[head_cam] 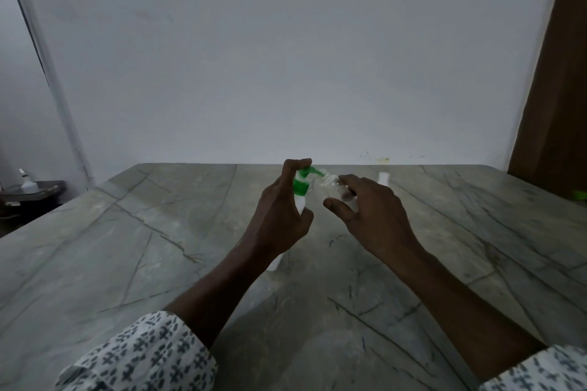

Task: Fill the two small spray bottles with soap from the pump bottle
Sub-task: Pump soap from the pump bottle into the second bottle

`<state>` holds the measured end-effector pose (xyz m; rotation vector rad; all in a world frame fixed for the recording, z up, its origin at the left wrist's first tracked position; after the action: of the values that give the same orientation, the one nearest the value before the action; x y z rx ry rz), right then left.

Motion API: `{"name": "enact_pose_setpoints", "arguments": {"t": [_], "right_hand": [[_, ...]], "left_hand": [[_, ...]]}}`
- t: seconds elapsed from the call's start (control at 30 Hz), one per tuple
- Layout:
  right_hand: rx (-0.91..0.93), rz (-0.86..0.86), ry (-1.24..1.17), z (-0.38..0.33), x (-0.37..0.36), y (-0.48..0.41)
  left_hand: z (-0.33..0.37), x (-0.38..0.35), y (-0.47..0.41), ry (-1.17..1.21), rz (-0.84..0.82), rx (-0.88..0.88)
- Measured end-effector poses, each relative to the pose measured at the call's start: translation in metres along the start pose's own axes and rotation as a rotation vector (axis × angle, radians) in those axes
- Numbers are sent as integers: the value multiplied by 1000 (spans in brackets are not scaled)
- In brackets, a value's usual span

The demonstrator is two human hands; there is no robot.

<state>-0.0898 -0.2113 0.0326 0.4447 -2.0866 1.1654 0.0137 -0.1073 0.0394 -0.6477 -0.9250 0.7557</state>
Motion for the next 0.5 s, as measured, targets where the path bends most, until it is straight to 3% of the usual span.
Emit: {"name": "enact_pose_setpoints", "arguments": {"t": [0.5], "right_hand": [[-30,-11,-48,0,-7,5]], "left_hand": [[-11,0,-1,-128,-124,-40]]}}
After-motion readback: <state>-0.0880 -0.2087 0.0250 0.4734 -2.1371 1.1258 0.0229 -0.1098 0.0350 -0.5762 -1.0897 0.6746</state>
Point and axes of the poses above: each hand's wrist, its own y-axis away from the middle knuckle, its own x-axis out of the back of the hand, z = x × y, the point moved 9 cm from there along -y, towards the middle knuckle, and after that the axes turned 6 degrees about y, right-handed, at the moved point
